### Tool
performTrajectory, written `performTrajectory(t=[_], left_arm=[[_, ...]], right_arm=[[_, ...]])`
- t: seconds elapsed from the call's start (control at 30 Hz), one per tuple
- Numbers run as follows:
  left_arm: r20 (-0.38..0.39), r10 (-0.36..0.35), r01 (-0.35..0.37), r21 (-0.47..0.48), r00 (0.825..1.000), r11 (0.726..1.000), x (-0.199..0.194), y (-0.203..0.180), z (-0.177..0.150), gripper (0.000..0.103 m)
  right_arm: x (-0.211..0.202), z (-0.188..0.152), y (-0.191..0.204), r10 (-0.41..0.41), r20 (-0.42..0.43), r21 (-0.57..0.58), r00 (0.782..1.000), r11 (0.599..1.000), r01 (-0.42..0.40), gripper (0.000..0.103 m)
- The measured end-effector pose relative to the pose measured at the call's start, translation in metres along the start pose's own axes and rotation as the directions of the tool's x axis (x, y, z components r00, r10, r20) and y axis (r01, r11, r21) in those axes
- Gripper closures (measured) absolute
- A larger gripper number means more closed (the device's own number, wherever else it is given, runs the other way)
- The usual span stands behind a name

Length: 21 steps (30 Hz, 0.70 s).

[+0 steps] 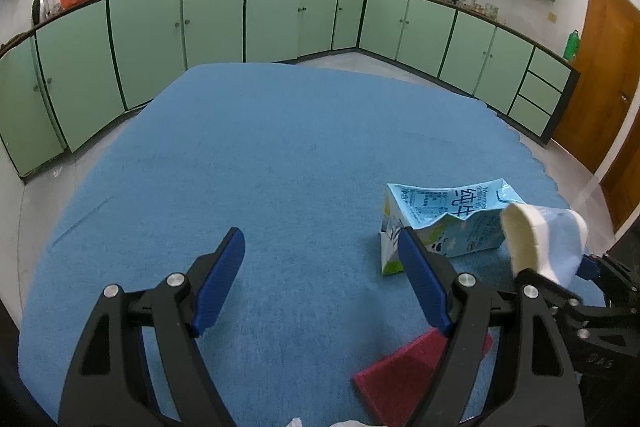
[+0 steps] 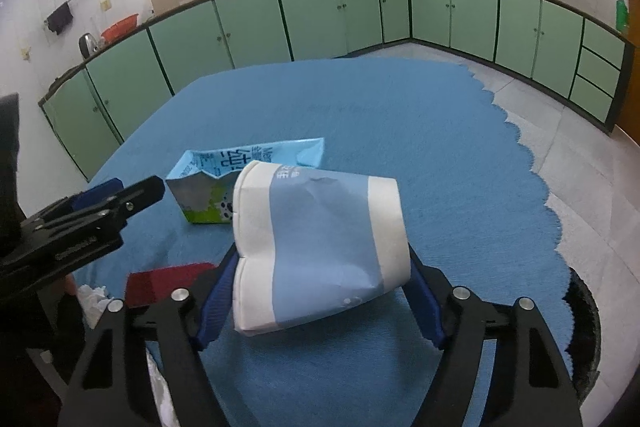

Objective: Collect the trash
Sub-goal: 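Grasp the light-blue milk carton with the left tool while the right tool holds the cup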

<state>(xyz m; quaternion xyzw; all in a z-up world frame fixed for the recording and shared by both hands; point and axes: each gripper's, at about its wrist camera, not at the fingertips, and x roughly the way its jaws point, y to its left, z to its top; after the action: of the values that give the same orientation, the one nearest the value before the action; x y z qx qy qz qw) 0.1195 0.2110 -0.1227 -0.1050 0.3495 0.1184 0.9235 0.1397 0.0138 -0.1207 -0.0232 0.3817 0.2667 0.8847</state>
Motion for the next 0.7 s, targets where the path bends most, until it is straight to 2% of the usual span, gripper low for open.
performTrajectory(t=[0.4,0.7], left_arm=[[-0.044,-0.005,0.006,0.007,0.999,1.0,0.014,-0.005,0.006,0.026],[-0.063,-0.102,0.106,0.059,0.993,0.993,0.004,-0.027,-0.001,0.026]], right_arm=[[-0.005,-0.001,-0.007,-0.013,0.008,0.021,1.0,1.0,0.013,0.029],[-0.014,0.0,-0.023,-0.043,0.025,0.053,0.999,0.998,0.042,0.028]])
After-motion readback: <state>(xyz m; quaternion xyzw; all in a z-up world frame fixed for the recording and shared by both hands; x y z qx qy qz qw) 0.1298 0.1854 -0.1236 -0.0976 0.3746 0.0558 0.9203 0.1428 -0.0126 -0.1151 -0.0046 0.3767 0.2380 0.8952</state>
